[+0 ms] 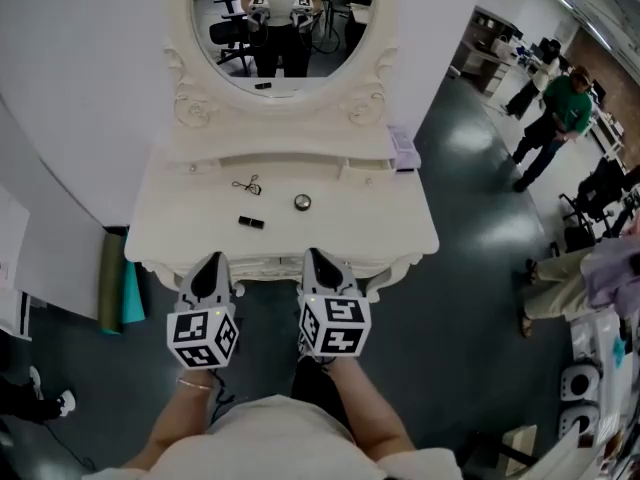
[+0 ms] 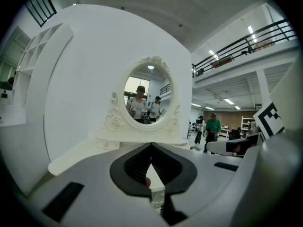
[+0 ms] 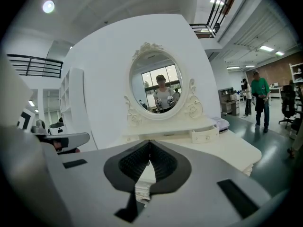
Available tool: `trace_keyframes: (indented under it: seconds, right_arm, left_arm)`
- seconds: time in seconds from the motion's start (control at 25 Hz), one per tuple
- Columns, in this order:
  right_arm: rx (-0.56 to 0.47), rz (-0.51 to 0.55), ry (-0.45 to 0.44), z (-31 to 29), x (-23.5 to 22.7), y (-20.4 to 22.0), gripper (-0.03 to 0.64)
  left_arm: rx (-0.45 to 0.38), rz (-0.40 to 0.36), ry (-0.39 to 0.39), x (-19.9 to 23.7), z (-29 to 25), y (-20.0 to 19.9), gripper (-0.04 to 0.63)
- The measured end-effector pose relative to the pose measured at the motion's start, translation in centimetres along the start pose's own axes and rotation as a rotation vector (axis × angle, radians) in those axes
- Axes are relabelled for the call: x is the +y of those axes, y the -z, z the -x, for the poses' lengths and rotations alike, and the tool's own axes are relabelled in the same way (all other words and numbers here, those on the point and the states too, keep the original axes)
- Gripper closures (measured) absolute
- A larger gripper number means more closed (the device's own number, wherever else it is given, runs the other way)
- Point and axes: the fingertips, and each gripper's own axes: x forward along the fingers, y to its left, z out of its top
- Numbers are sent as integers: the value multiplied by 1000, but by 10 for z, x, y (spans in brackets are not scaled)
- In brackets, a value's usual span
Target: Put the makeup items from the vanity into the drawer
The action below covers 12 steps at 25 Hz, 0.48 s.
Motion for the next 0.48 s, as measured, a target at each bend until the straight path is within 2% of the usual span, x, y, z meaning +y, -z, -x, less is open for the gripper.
trace_keyframes:
  seconds: [0.48]
  right_arm:
    - [50,13,-40,-96,-77,-37,598]
  left_arm:
    - [27,55,-95,-3,-111,-10,594]
